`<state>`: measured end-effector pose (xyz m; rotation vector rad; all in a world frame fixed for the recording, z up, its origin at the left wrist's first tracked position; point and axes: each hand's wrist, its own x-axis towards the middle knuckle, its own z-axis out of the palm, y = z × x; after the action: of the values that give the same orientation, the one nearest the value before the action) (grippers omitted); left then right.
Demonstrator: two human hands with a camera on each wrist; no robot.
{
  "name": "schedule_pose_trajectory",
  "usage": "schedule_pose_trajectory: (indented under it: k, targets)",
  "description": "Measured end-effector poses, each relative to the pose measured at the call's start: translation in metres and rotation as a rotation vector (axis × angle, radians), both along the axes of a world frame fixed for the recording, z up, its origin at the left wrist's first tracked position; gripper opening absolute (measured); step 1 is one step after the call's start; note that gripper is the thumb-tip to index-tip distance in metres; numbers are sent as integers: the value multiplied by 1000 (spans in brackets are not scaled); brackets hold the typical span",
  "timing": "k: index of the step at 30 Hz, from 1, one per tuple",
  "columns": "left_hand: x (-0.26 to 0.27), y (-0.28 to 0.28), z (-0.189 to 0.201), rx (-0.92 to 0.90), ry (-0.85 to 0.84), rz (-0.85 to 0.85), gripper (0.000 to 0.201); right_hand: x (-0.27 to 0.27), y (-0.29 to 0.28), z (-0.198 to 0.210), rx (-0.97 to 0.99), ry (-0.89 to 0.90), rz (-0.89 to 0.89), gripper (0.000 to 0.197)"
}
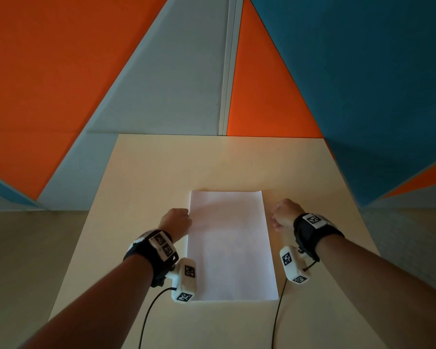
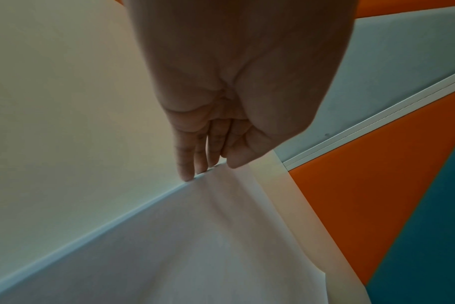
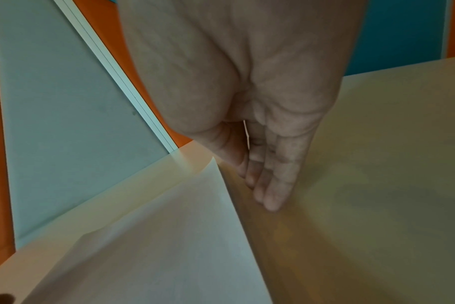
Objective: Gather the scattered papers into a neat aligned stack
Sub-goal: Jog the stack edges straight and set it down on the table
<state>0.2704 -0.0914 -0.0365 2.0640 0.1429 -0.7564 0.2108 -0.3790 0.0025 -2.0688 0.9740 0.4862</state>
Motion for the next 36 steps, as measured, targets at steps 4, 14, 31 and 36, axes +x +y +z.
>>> schedule_pose_trajectory:
  k: [4, 14, 31, 36]
  targets:
    - [3, -1, 0, 16, -18, -2, 25, 8, 2, -6, 26, 23, 7, 25]
    - [-2, -4, 10, 10, -9, 15, 36, 11, 9, -6, 50, 34, 20, 21]
    - [-112, 31, 11, 82, 111, 18, 24, -118, 23, -21, 80, 134, 88, 21]
    - [-124, 32, 6, 98, 79, 12, 20, -133, 35, -22, 24, 88, 126, 27]
